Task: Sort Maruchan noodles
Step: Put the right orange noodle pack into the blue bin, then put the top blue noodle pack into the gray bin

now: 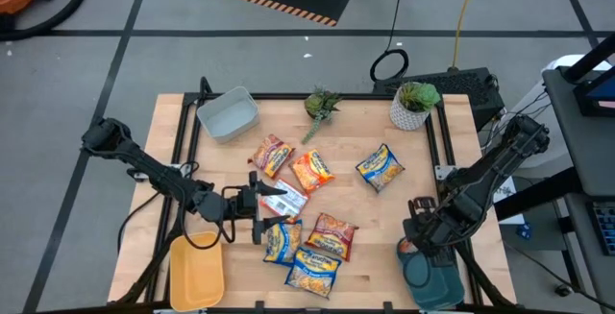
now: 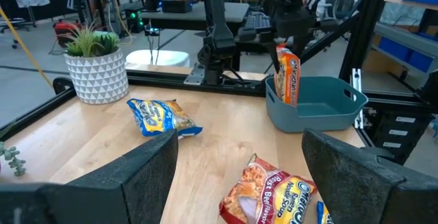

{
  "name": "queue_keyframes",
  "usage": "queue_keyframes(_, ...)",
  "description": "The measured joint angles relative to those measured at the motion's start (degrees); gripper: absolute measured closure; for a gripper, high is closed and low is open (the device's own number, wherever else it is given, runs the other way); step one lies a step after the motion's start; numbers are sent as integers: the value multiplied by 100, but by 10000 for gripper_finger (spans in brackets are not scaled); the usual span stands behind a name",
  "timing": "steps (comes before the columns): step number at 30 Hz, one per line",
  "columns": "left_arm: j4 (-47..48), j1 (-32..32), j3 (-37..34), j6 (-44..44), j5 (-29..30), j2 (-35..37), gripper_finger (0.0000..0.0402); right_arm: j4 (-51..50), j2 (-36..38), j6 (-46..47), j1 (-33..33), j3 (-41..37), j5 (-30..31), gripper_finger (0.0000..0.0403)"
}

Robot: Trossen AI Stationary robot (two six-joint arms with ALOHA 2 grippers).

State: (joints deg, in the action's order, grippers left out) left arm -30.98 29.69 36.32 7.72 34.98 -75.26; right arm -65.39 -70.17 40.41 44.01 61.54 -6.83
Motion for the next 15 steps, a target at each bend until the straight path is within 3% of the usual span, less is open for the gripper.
queue_keyframes(6, 22, 0, 0, 1, 0, 0, 85, -2, 0, -121, 0, 0, 90, 228)
queue_keyframes(15, 98, -23, 0, 5, 0, 0, 85, 30, 0, -54, -3, 325, 109, 231)
